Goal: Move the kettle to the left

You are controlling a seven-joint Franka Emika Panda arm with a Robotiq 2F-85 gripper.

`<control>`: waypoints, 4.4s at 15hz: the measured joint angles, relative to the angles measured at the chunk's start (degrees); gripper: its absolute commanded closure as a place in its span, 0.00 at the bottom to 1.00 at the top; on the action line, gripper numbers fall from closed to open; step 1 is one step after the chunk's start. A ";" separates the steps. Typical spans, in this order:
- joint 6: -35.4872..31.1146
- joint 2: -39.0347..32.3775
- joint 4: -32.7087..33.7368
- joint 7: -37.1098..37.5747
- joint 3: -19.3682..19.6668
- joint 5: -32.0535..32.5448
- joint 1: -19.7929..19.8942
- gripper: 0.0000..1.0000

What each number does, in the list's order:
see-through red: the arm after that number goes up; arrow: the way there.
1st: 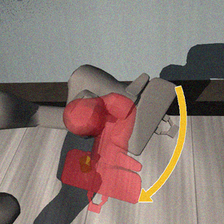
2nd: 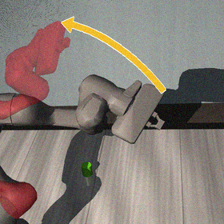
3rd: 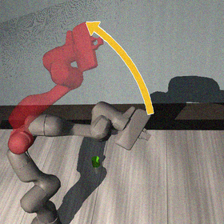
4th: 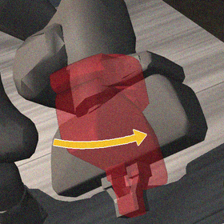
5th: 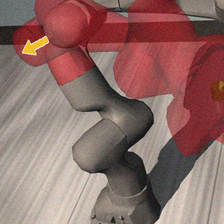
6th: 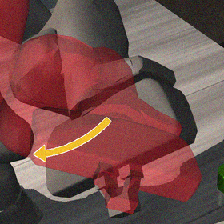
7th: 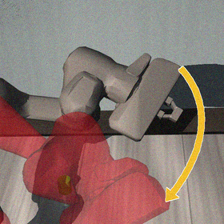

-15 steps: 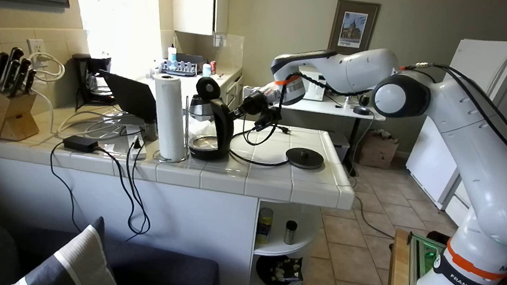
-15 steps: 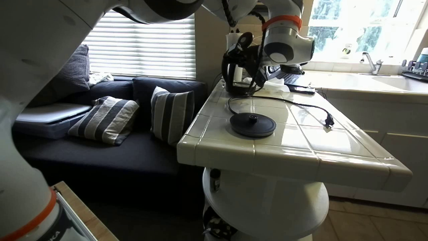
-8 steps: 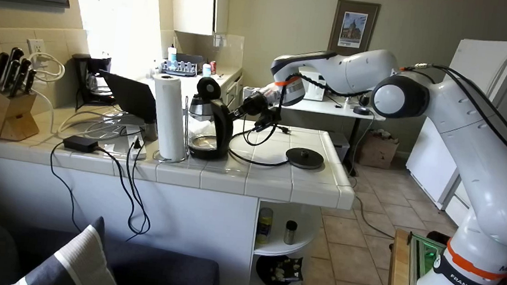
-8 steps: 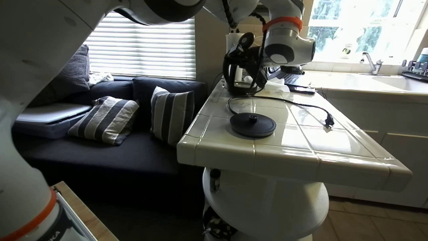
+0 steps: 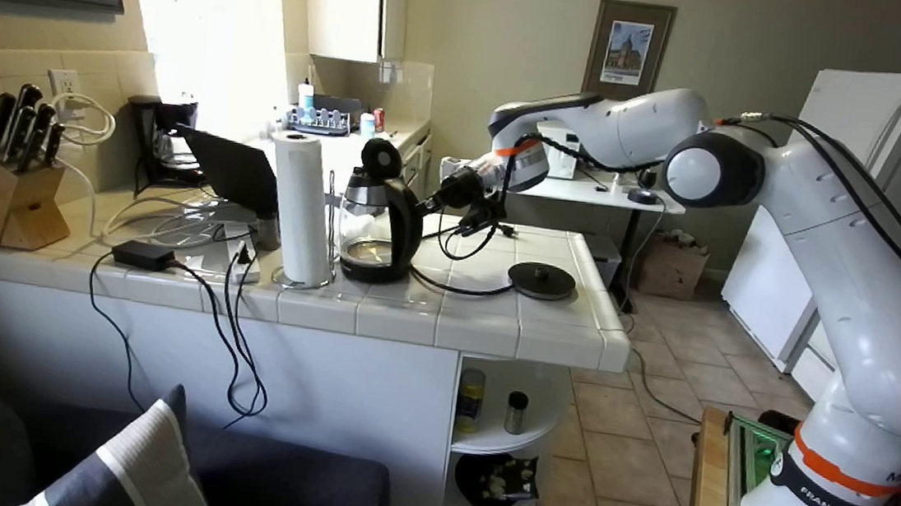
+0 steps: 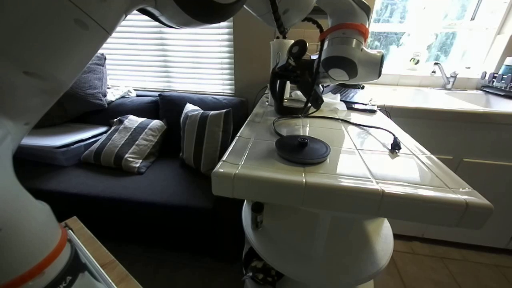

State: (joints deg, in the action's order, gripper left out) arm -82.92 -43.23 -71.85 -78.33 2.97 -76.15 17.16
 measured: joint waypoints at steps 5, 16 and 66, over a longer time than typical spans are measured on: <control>0.00 1.70 -2.90 -3.39 1.21 0.35 0.55 0.86; -0.68 5.99 -8.11 -5.79 4.29 2.11 1.79 0.86; -12.39 37.06 -17.66 29.52 8.43 46.13 -1.83 0.00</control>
State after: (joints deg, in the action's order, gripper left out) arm -95.31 -6.17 -89.51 -48.81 11.39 -30.02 15.33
